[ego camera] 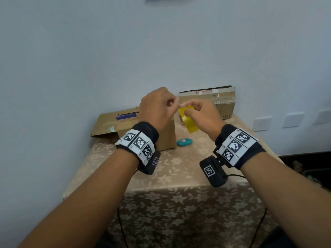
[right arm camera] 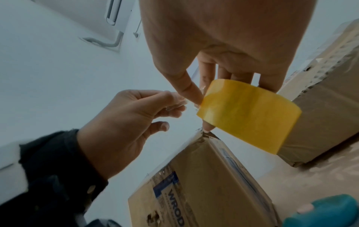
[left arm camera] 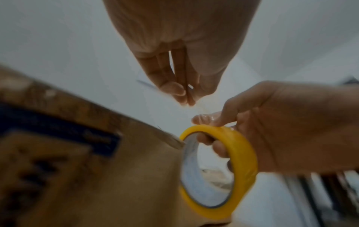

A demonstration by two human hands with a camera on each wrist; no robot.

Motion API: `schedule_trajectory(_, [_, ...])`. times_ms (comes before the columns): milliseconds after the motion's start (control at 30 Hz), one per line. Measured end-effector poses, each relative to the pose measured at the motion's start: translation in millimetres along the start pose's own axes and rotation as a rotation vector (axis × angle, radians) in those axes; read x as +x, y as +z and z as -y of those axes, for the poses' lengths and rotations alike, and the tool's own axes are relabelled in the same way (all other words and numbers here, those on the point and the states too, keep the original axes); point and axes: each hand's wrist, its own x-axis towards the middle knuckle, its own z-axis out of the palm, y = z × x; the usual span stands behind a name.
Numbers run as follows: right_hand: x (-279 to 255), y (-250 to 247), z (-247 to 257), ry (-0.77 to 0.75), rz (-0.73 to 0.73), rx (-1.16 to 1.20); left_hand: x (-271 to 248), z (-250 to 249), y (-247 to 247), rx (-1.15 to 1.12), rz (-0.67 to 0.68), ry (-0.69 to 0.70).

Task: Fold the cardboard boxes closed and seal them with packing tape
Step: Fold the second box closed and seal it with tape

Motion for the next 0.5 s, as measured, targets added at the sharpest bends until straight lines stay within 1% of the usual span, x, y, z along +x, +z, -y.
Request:
schedule_trajectory(67, [-0.6, -0.7, -2.3, 0.038, 0.012, -0.019, 2.6, -3.0, -2.6, -0.157, -0.094, -0.051])
schedule_trajectory(100, [-1.6, -1.9, -7.0, 0.064, 0.021, -0.044, 8.7, -3.3, -8.2, -0.251, -0.154, -0.116])
schedule_trajectory(133, [-3.3, -4.2, -13.2, 0.095, 0.027, -0.063, 17.0, -3.4, -17.0, -0.372, -0.180, -0.193])
schedule_trajectory(167, [-5.1, -6.9, -18.9, 0.122, 0.028, -0.070, 24.9, -3.4, -27.0, -0.502, -0.154, -0.267])
schedule_trajectory(200, [-5.8, -9.1, -22.8, 0.130, 0.027, -0.074, 31.5, -4.2, -36.2, -0.608, -0.095, -0.334])
schedule_trajectory(233, [-5.8, -10.2, -24.5, 0.117, 0.023, -0.085, 35.0, -4.4, -42.1, -0.661, -0.016, -0.393])
schedule_trajectory(267, [-5.0, -10.5, -23.9, 0.095, 0.018, -0.094, 35.4, -3.5, -42.3, -0.631, 0.057, -0.435])
schedule_trajectory(367, [-2.8, -6.7, -13.5, 0.023, -0.002, -0.072, 24.6, -2.6, -24.7, -0.318, 0.253, -0.483])
schedule_trajectory(400, [-2.9, -4.3, -10.8, -0.015, -0.012, -0.083, 21.6, -3.0, -19.4, -0.265, 0.296, -0.504])
schedule_trajectory(500, [-2.3, 1.6, -11.5, -0.110, -0.023, -0.118, 20.6, -2.2, -16.4, -0.281, 0.347, -0.560])
